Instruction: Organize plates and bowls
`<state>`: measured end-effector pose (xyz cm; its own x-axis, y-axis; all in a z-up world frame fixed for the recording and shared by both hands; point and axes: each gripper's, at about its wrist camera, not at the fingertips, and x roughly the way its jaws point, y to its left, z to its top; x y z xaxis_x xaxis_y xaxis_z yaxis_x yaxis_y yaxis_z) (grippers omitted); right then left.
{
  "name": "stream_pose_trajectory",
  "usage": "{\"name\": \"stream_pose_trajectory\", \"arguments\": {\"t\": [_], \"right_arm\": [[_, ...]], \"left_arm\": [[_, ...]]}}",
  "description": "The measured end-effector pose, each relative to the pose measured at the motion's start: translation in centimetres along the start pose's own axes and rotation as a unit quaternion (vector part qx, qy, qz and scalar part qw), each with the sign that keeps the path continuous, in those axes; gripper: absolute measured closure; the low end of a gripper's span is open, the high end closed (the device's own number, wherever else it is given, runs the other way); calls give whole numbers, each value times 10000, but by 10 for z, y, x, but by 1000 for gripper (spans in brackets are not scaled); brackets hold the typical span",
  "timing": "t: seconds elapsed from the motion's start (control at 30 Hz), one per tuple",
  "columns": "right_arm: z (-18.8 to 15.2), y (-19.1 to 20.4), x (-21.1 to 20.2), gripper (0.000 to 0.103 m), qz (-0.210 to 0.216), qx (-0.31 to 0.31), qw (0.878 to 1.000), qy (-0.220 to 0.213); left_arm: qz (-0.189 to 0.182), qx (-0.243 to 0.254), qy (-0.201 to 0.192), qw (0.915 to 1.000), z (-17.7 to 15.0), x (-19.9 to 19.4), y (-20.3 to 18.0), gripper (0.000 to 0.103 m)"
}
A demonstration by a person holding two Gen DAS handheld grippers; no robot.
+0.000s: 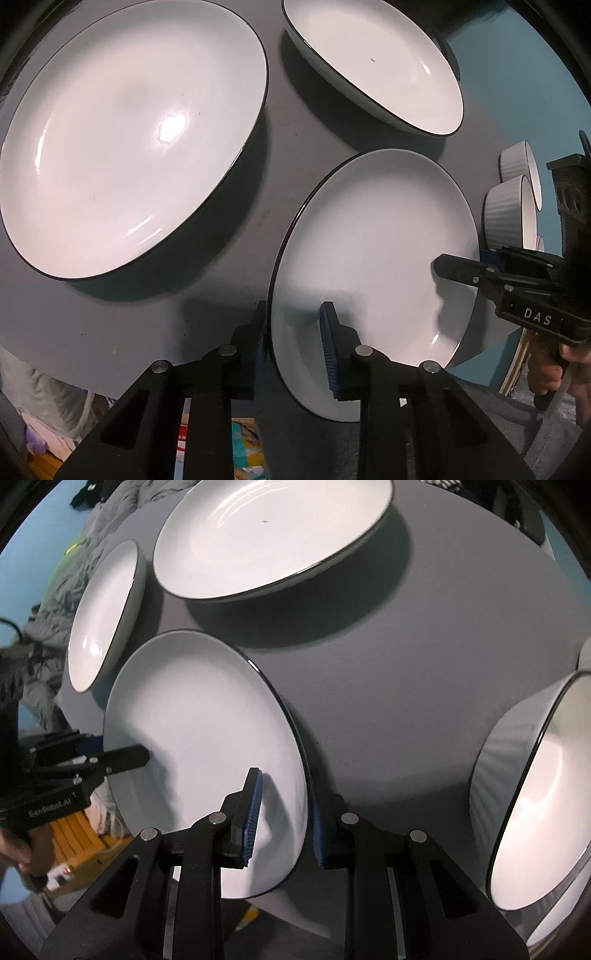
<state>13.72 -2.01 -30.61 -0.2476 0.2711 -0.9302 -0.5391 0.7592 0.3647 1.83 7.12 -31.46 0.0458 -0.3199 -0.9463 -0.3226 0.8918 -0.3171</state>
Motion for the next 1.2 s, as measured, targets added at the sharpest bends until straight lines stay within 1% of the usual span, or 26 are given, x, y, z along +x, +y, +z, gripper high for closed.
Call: {"name": "stream_pose_trajectory", "arguments": {"t": [0.03,0.13,0.2,0.23,0.43,0.53,0.63,0.73,0.87,0.97,1.2], "right_arm": [[1,5,3,81,9,10,10000,4],[2,-2,1,81,138,97,9998,46],[3,-8,0,82,225,281,9993,91],[4,-9,-1,82,235,323,9991,112],[5,-7,-3,83,110,276,9994,164],[3,-9,-4,84,148,351,9992,128],[3,-8,-3,85,267,549,9980,134],[1,-18,-8,86,397,683,9968,128],[-1,-16,-13,86,304,682,9971,128],[0,-15,-17,87,305,706,9970,89],[5,-19,-37,87,293,683,9972,-8]], "left_arm": [[-2,7,-4,10000,1,-1,0,77],[-10,15,-18,10000,-1,-4,4,77],[-32,10,-12,10000,-1,-6,4,77],[-34,2,-11,10000,-3,-5,-1,77],[-56,18,51,10000,0,-2,-4,77],[20,-38,48,10000,0,-2,-4,82],[21,-44,84,10000,3,-2,-6,82],[-16,-115,154,9998,6,-2,-4,82],[-21,-133,211,9997,8,-4,-3,82],[-13,-106,198,9997,8,-8,-5,82],[-56,-137,129,9998,20,-27,-8,82]]}}
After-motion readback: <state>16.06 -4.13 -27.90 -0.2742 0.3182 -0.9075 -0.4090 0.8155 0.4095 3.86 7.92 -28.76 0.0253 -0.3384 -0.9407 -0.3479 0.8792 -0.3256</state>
